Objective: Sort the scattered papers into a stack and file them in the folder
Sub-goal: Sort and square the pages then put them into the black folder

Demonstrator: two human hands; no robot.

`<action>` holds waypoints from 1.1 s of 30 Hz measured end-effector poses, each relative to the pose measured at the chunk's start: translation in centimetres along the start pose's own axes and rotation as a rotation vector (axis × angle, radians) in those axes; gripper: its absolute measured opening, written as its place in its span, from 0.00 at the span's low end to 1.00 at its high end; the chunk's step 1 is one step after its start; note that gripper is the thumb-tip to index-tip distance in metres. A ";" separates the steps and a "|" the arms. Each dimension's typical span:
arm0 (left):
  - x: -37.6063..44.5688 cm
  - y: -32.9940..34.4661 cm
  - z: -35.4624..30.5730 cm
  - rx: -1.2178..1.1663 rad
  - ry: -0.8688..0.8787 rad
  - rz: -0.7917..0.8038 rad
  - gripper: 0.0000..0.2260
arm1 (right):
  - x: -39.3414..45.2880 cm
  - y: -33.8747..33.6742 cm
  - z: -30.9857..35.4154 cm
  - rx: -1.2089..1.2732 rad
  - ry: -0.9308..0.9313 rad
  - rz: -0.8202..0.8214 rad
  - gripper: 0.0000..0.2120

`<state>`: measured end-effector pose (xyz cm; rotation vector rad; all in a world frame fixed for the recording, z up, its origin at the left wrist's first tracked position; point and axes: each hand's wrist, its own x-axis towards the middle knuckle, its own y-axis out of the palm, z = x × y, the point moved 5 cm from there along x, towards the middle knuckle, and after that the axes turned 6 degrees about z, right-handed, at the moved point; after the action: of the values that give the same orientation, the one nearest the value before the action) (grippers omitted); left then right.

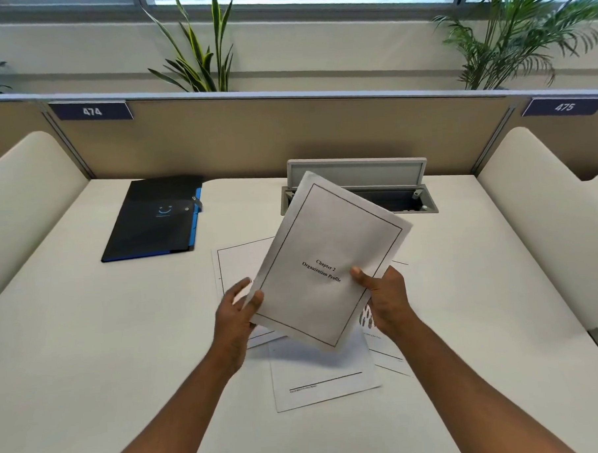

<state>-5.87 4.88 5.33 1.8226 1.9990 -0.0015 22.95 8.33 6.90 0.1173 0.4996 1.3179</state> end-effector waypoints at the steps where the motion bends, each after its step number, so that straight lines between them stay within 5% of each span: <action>1: 0.2 -0.5 -0.4 0.105 0.023 -0.032 0.24 | 0.0 -0.2 0.3 -0.052 -0.026 0.015 0.18; 5: 0.9 1.4 -2.9 0.408 0.164 0.055 0.24 | -0.2 0.3 0.9 -0.218 -0.088 0.112 0.12; 13: 0.5 5.8 -6.3 0.421 0.391 0.028 0.06 | -1.0 2.1 2.1 -0.335 -0.234 0.078 0.11; 33: -0.1 5.2 -1.4 0.437 0.264 0.026 0.12 | -1.6 1.7 -1.7 -0.411 -0.117 0.039 0.11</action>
<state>-1.39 5.91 8.07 2.2138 2.2937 -0.2163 20.51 6.90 6.46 -0.1369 0.1217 1.4175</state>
